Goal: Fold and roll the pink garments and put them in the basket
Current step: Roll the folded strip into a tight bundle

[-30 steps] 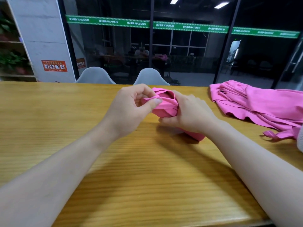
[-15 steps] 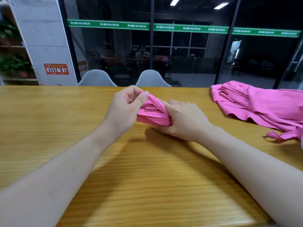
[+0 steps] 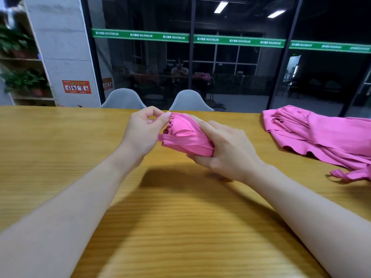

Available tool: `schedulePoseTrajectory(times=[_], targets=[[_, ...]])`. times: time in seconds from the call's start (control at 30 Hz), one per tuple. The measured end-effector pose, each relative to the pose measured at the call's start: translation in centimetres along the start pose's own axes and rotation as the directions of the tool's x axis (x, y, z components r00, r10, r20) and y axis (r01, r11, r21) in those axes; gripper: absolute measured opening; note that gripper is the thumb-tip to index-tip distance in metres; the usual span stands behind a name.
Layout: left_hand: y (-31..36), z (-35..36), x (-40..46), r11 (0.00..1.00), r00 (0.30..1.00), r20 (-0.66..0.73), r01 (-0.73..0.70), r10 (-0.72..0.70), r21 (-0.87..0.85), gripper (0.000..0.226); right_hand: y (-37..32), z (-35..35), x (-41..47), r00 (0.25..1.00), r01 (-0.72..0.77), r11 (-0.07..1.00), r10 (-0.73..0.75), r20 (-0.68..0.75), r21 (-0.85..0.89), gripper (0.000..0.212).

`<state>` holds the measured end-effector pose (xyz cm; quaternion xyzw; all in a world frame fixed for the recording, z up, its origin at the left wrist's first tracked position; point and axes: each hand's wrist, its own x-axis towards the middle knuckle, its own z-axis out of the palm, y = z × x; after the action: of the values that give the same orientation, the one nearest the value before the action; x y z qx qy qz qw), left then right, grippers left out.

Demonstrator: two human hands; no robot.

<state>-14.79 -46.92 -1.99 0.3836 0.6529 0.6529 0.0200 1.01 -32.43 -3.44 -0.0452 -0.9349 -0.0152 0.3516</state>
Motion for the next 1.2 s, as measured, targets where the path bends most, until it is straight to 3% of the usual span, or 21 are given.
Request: schedulePoseTrajectory(times=[0.2, 0.4, 0.53, 0.6, 0.7, 0.77, 0.83, 0.97, 1.1, 1.2], targets=[[-0.6, 0.3, 0.3, 0.973, 0.974, 0.114, 0.209, -0.197, -0.101, 0.022, -0.4, 0.6, -0.6, 0.990, -0.064, 0.924, 0.105, -0.089, 0.377, 0.083], [-0.7, 1.8, -0.5, 0.887, 0.886, 0.291, 0.422, -0.360, -0.187, 0.036, -0.3, 0.9, 0.1, 0.966, -0.144, 0.824, 0.238, -0.104, 0.547, 0.081], [0.6, 4.3, -1.9, 0.841, 0.854, 0.353, 0.479, -0.381, -0.253, 0.020, 0.2, 0.1, 0.8, 0.912, -0.210, 0.632, 0.402, -0.084, 0.746, 0.069], [0.9, 4.9, -2.1, 0.814, 0.846, 0.372, 0.499, -0.382, -0.298, 0.024, 0.1, -0.6, 1.0, 0.890, -0.252, 0.513, 0.456, -0.012, 0.821, 0.060], [0.9, 4.2, -1.8, 0.701, 0.819, 0.385, 0.567, -0.425, -0.433, 0.029, -0.3, -1.0, 0.9, 0.868, -0.332, 0.344, 0.477, 0.141, 0.879, 0.043], [0.5, 3.4, -1.5, 0.602, 0.802, 0.376, 0.596, -0.463, -0.531, 0.025, -0.6, -0.6, 0.7, 0.854, -0.369, 0.231, 0.467, 0.231, 0.900, 0.041], [0.3, 3.2, -1.2, 0.575, 0.806, 0.344, 0.587, -0.482, -0.569, 0.024, -1.0, -0.3, 0.7, 0.833, -0.395, 0.114, 0.464, 0.303, 0.912, 0.042], [-0.1, 3.5, -1.4, 0.580, 0.804, 0.302, 0.583, -0.513, -0.568, 0.030, -1.5, -0.1, 0.7, 0.819, -0.406, -0.059, 0.420, 0.392, 0.912, 0.037], [-0.4, 3.8, -2.0, 0.783, 0.887, 0.217, 0.462, -0.408, -0.416, 0.028, -0.7, -0.2, 0.8, 0.798, -0.397, -0.112, 0.449, 0.403, 0.911, 0.048], [-0.3, 5.1, -3.2, 0.876, 0.897, 0.340, 0.385, -0.281, -0.290, 0.059, -0.7, 0.2, 0.7, 0.793, -0.351, -0.203, 0.454, 0.406, 0.914, 0.055]])
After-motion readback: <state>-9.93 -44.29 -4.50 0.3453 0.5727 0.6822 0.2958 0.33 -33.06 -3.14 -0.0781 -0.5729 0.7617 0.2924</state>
